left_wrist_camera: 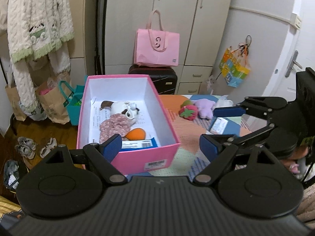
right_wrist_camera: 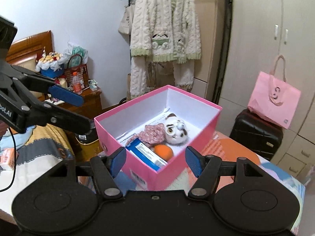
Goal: Organize soft objects
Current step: 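Move both tools back from the box toward the remaining table items, then grasp the white wipes pack with right gripper while left gripper grasps pink strawberry plush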
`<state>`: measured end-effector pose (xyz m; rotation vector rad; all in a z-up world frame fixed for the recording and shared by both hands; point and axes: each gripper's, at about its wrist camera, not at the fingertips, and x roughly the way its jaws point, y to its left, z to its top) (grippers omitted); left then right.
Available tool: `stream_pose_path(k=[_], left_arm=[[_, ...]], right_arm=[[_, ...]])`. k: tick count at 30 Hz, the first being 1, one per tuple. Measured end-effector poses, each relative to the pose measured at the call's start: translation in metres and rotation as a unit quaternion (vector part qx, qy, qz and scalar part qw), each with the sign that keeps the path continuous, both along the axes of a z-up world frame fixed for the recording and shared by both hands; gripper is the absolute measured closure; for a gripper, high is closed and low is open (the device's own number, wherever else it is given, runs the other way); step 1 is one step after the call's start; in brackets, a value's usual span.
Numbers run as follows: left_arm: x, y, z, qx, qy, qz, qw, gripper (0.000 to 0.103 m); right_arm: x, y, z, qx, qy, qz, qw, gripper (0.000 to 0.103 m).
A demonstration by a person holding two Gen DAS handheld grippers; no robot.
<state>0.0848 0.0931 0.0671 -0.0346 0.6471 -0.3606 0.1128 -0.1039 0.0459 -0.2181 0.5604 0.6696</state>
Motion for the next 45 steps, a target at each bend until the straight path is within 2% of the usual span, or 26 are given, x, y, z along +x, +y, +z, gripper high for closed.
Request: stream_pose_path(k=[9, 16, 22, 27, 34, 45], left_arm=[[-0.031, -0.033, 0.008, 0.014, -0.009, -0.032, 0.9993, 0.017], [-0.032, -0.076, 0.003, 0.032, 0.001, -0.093, 0.9952, 0.016], [-0.003, -0.113, -0.006, 0.033, 0.023, -0.132, 0.9905, 0.016], [0.027, -0.139, -0.019, 0.031, 0.03, -0.141, 0.9891, 0.016], [0.057, -0.161, -0.044, 0.023, 0.009, -0.139, 0.9899, 0.016], [0.104, -0.187, -0.084, 0.017, 0.004, -0.112, 0.9936, 0.016]], right_arm=[[-0.034, -0.072, 0.011, 0.021, -0.003, -0.028, 0.999, 0.032], [-0.048, -0.116, 0.007, 0.023, -0.021, -0.051, 0.998, 0.03], [-0.047, -0.139, -0.013, 0.007, -0.025, -0.054, 0.998, 0.03], [-0.034, -0.153, -0.033, -0.002, -0.022, -0.05, 0.999, 0.03], [-0.002, -0.171, -0.064, -0.003, -0.004, -0.04, 0.999, 0.03], [0.05, -0.188, -0.118, -0.016, 0.006, -0.054, 0.998, 0.029]])
